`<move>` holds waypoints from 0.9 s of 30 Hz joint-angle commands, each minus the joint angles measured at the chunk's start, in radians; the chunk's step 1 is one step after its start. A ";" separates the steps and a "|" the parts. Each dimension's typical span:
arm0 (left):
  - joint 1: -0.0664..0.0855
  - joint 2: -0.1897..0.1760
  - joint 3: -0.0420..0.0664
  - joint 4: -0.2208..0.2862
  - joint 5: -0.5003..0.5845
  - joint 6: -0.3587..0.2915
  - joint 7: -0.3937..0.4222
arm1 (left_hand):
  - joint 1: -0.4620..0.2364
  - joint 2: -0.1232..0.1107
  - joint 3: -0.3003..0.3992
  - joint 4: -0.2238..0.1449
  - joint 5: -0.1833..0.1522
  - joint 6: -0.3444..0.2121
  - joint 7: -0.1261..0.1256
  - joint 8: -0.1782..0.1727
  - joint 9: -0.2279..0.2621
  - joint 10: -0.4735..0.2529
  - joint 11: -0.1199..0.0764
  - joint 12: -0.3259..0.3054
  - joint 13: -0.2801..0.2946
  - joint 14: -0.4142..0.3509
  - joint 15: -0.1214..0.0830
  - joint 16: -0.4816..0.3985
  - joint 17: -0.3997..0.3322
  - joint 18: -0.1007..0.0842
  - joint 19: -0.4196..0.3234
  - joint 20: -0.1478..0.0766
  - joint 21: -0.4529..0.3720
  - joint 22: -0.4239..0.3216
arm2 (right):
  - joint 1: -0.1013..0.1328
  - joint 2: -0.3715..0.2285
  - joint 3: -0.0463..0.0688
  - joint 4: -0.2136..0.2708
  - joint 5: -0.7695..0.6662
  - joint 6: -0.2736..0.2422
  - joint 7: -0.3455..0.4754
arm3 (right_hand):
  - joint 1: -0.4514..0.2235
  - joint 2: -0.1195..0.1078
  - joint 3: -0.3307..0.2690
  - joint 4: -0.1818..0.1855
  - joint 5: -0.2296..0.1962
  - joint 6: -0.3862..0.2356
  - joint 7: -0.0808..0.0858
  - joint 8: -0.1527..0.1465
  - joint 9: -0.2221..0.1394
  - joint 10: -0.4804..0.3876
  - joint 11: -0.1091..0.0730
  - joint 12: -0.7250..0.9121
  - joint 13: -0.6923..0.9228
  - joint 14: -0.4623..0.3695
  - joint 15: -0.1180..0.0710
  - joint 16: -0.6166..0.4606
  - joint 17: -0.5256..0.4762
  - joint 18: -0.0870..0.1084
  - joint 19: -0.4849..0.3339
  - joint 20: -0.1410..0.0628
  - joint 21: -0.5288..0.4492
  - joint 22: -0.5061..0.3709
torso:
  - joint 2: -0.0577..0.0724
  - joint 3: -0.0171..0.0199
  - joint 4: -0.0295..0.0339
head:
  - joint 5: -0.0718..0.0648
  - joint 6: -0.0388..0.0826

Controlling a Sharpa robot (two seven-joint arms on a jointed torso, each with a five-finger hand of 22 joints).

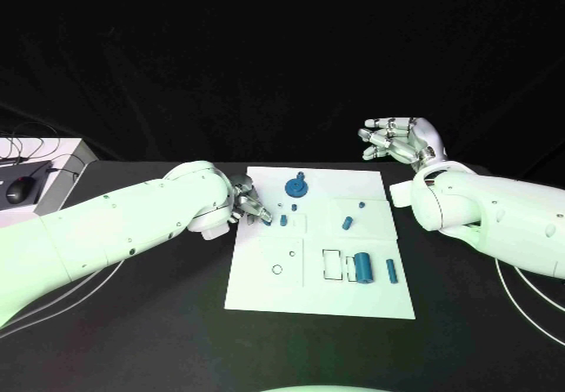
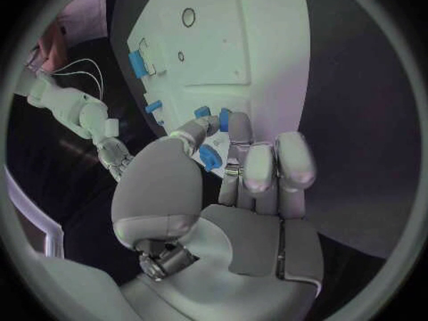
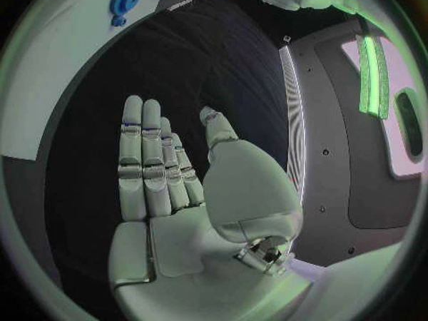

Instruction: Assemble the parts on the task board

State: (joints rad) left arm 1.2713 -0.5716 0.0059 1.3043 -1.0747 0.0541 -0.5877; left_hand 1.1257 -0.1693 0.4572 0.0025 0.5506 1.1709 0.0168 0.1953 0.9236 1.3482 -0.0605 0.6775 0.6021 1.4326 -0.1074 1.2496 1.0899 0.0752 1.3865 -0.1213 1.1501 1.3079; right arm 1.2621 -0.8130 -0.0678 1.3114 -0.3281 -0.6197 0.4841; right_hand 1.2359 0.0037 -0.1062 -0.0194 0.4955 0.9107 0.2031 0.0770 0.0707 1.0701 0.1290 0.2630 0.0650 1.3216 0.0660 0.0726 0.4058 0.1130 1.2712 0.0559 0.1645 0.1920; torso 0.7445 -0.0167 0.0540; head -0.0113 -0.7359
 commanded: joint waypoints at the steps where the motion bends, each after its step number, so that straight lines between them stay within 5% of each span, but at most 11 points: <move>1: -0.006 0.005 -0.004 -0.002 -0.020 0.013 -0.020 | 0.014 0.010 0.106 -0.101 0.002 0.029 -0.021 0.001 -0.002 0.015 -0.020 0.005 0.001 -0.003 -0.004 0.006 0.001 -0.013 0.000 0.003 0.003 0.056 | 0.000 -0.001 0.000 0.002 -0.001 0.014 0.013 | 0.007 -0.006 0.001 0.006 0.001 -0.006 0.003 0.000 -0.001 -0.006 -0.001 0.005 -0.001 -0.004 0.001 -0.004 -0.002 -0.002 -0.008 -0.003 0.004 -0.001 | 0.000 -0.0002 0.0005 | -0.001 0.001; 27: -0.007 -0.015 -0.007 0.032 -0.066 -0.064 -0.003 | 0.012 0.011 0.119 -0.108 0.004 0.031 -0.022 0.006 -0.003 0.021 -0.021 0.006 -0.002 -0.002 -0.005 0.011 0.003 -0.015 0.002 0.001 0.004 0.055 | 0.000 -0.003 0.000 0.005 -0.001 0.014 0.015 | 0.005 -0.007 0.000 0.007 0.002 -0.007 0.003 0.000 -0.001 -0.008 0.000 0.006 -0.001 -0.004 0.001 -0.003 -0.004 -0.002 -0.010 -0.002 0.009 -0.009 | 0.000 -0.0011 0.0021 | -0.001 -0.004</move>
State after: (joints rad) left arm 1.2671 -0.5847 0.0011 1.3339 -1.1151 0.0100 -0.5891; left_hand 1.1256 -0.1693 0.4601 0.0054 0.5473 1.1726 0.0152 0.1983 0.9191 1.3483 -0.0604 0.6775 0.6018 1.4315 -0.1085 1.2574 1.0915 0.0752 1.3865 -0.1213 1.1500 1.3076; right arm 1.2622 -0.8157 -0.0678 1.3146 -0.3279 -0.6186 0.4845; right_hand 1.2359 0.0037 -0.1062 -0.0194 0.4955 0.9060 0.2048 0.0770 0.0707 1.0702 0.1290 0.2630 0.0649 1.3217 0.0659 0.0726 0.4028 0.1075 1.2675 0.0522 0.1722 0.1840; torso 0.7441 -0.0178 0.0555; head -0.0115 -0.7386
